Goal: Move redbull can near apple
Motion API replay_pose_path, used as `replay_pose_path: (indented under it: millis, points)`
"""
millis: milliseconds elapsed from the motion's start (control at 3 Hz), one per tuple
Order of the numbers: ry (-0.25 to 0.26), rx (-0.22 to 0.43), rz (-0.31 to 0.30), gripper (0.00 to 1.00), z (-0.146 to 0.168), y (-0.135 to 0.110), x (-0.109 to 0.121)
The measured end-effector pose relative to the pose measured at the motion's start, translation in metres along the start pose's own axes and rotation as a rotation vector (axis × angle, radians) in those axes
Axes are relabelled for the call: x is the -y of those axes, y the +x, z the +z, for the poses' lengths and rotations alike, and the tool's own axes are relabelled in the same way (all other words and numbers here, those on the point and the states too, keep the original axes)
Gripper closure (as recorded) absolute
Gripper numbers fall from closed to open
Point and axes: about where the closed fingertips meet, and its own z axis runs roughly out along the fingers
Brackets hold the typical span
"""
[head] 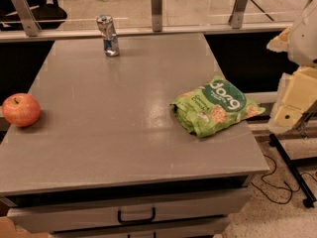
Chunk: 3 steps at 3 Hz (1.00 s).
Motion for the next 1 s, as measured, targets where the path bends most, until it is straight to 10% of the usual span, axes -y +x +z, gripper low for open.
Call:
replay_pose_path:
  millis: [333, 1000]
  points:
    - [-0.009, 0.085, 0.020, 0.00, 0.027, -0.024, 0.027]
    - [0.060, 0.353, 0.023, 0.00, 0.075, -0.145, 0.107]
